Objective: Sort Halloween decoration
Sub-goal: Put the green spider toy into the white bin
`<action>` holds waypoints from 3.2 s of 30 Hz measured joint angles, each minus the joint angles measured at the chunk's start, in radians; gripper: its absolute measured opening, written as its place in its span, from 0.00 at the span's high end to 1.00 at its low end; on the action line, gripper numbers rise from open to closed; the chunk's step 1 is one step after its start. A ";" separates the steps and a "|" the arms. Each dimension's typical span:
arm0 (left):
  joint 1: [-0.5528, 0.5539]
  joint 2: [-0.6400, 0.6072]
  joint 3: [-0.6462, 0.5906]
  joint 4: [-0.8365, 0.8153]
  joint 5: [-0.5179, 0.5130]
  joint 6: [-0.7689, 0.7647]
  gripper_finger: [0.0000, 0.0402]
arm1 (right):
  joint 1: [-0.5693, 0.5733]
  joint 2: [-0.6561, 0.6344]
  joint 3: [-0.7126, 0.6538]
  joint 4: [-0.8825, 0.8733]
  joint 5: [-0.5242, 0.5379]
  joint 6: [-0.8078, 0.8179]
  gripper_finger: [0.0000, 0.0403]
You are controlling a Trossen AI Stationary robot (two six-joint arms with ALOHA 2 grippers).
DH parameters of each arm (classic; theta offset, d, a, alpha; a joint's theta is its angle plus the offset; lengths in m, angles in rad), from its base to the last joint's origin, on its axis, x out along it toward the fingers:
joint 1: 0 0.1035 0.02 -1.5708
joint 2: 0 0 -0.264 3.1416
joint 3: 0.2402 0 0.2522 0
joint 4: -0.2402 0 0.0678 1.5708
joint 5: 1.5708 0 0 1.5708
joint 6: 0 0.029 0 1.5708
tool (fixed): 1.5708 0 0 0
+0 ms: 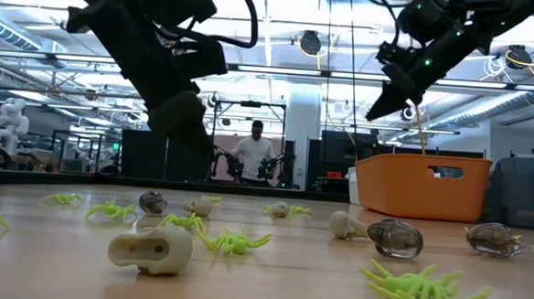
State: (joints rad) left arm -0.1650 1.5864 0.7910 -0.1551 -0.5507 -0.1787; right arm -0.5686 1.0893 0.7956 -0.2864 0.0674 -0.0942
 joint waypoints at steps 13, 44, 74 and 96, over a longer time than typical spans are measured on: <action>0.009 0.000 0.000 0.009 0.020 0.061 0.65 | -0.190 0.220 0.386 -0.443 -0.021 -0.068 1.00; 0.048 0.001 0.000 0.004 0.127 0.008 0.65 | -0.329 0.551 0.471 -0.502 0.167 -0.049 0.78; 0.255 0.001 -0.082 0.172 0.387 0.182 0.62 | 0.149 0.084 0.031 -0.056 -0.098 0.066 0.62; 0.337 0.070 -0.082 0.175 0.522 0.264 0.54 | 0.370 0.085 -0.075 0.171 -0.090 0.162 0.62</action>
State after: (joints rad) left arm 0.1720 1.6562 0.7086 0.0196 -0.0288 0.0853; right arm -0.1982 1.1744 0.7208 -0.1152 -0.0225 0.0676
